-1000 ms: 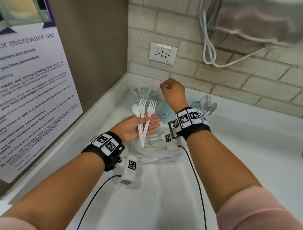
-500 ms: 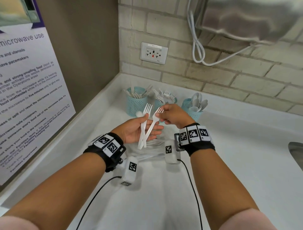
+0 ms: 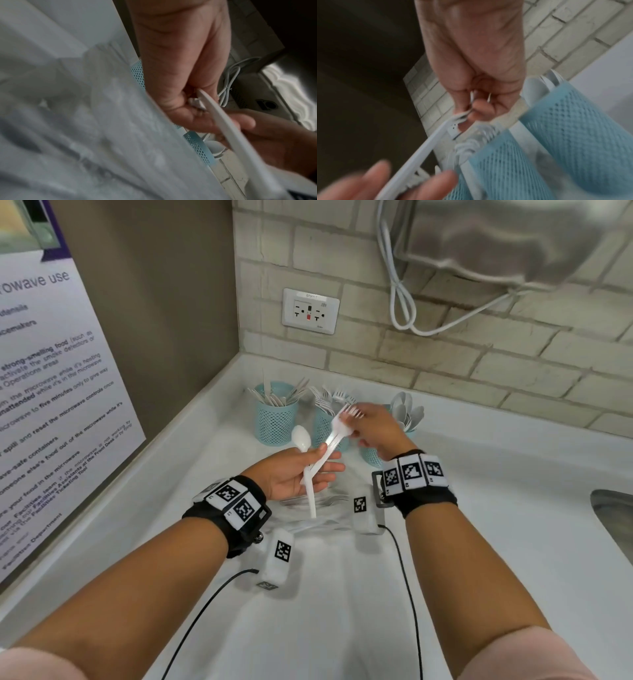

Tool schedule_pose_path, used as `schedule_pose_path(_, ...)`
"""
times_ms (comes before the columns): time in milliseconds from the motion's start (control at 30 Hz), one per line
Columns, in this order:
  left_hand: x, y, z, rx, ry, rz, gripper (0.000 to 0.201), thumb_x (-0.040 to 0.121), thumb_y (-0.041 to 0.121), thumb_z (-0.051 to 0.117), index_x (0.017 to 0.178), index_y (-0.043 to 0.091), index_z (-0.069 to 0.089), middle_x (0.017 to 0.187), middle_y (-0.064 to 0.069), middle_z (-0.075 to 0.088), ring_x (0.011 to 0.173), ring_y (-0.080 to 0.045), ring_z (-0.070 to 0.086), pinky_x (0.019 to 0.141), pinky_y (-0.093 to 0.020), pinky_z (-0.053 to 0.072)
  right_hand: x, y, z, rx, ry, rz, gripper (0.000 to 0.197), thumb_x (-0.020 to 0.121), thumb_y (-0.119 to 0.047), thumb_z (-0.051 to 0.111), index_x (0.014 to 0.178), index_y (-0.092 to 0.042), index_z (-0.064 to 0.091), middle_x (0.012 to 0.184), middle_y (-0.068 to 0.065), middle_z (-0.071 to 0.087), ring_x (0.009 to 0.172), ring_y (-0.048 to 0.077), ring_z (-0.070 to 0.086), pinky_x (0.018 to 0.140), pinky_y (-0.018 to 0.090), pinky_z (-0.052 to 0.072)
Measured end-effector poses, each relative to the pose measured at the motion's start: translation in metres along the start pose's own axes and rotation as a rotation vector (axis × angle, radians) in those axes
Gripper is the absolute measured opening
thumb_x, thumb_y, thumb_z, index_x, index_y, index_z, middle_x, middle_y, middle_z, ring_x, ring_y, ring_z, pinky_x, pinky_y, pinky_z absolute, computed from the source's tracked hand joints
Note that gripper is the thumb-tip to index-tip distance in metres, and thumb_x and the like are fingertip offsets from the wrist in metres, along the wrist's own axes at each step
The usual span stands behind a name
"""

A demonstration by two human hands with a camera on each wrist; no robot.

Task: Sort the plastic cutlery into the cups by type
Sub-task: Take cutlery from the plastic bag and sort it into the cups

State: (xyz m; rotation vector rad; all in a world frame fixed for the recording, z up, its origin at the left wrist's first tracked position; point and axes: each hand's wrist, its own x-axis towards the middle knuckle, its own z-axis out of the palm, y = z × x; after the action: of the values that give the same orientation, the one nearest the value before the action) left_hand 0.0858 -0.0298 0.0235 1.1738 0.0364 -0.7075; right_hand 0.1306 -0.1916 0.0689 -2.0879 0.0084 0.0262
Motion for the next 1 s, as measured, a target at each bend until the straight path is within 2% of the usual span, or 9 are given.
schedule_pose_path(67,0.002,0.001,-0.002,-0.041,0.040,0.011,0.028,0.098,0.031,0.043,0.111,0.013,0.061,0.075,0.003,0.072,0.052,-0.003,0.061,0.049,-0.014,0.051,0.015,-0.004,-0.018,-0.065,0.255,-0.064,0.022,0.093,-0.017,0.053,0.103,-0.001,0.064,0.094,0.017,0.066,0.074,0.020,0.057,0.070,0.029,0.048)
schedule_pose_path(133,0.004,0.001,-0.006,-0.099,0.074,0.009,0.028,0.098,0.029,0.044,0.112,0.011,0.061,0.068,0.002,0.065,0.044,-0.001,0.052,0.039,-0.010,0.041,0.024,-0.011,-0.035,-0.052,0.487,-0.084,0.022,0.092,-0.025,0.052,0.098,-0.010,0.065,0.100,0.015,0.067,0.086,0.023,0.058,0.084,0.033,0.047)
schedule_pose_path(233,0.008,0.000,-0.008,-0.124,0.103,0.003,0.029,0.098,0.029,0.044,0.115,0.009,0.057,0.059,0.005,0.050,0.038,0.000,0.038,0.033,-0.008,0.028,0.026,-0.023,-0.049,-0.006,0.707,-0.225,0.022,0.096,-0.021,0.049,0.099,-0.006,0.064,0.088,0.006,0.063,0.081,0.016,0.052,0.068,0.018,0.035)
schedule_pose_path(333,0.009,0.002,-0.007,-0.144,0.122,-0.004,0.025,0.097,0.032,0.047,0.111,0.012,0.052,0.056,0.005,0.045,0.038,-0.001,0.033,0.034,-0.010,0.024,0.030,-0.030,-0.046,0.025,0.811,-0.356,0.023,0.097,-0.020,0.047,0.099,-0.006,0.066,0.083,-0.002,0.060,0.076,0.011,0.050,0.058,0.005,0.032)
schedule_pose_path(467,0.006,0.007,-0.008,-0.148,0.135,-0.014,0.027,0.094,0.041,0.048,0.107,0.017,0.050,0.059,0.004,0.049,0.041,-0.003,0.036,0.038,-0.013,0.024,0.043,-0.023,-0.028,-0.147,0.680,-0.385,0.025,0.098,-0.022,0.045,0.104,-0.011,0.066,0.092,0.007,0.069,0.078,0.018,0.058,0.065,0.021,0.037)
schedule_pose_path(667,0.006,0.009,-0.016,-0.196,0.112,-0.043,0.065,0.091,0.065,0.027,0.116,0.010,0.054,0.068,0.000,0.057,0.050,-0.006,0.043,0.042,-0.016,0.030,0.061,-0.005,0.002,-0.531,0.302,-0.211,0.032,0.100,-0.022,0.034,0.115,-0.016,0.061,0.110,0.014,0.066,0.105,0.033,0.056,0.083,0.035,0.043)
schedule_pose_path(867,0.004,0.010,-0.014,-0.205,0.110,-0.025,0.035,0.096,0.028,0.034,0.112,0.008,0.058,0.063,0.004,0.052,0.049,-0.006,0.043,0.045,-0.018,0.033,0.065,0.007,0.006,-0.640,0.119,0.009,0.037,0.098,-0.026,0.031,0.127,-0.024,0.054,0.132,0.010,0.053,0.123,0.033,0.043,0.098,0.040,0.035)
schedule_pose_path(933,0.004,0.009,-0.011,-0.193,0.133,0.009,0.027,0.097,0.021,0.036,0.109,0.012,0.059,0.061,0.006,0.048,0.051,-0.005,0.041,0.047,-0.018,0.033,0.065,0.005,0.004,-0.689,0.110,0.010,0.039,0.098,-0.030,0.030,0.130,-0.023,0.051,0.136,0.010,0.048,0.126,0.034,0.039,0.101,0.041,0.032)
schedule_pose_path(1000,0.006,0.008,-0.008,-0.173,0.177,0.066,0.021,0.099,0.016,0.040,0.106,0.013,0.059,0.063,0.005,0.047,0.053,-0.006,0.041,0.047,-0.018,0.034,0.063,0.002,0.003,-0.666,0.217,-0.092,0.039,0.099,-0.032,0.032,0.129,-0.020,0.052,0.132,0.010,0.053,0.124,0.034,0.040,0.099,0.039,0.033)
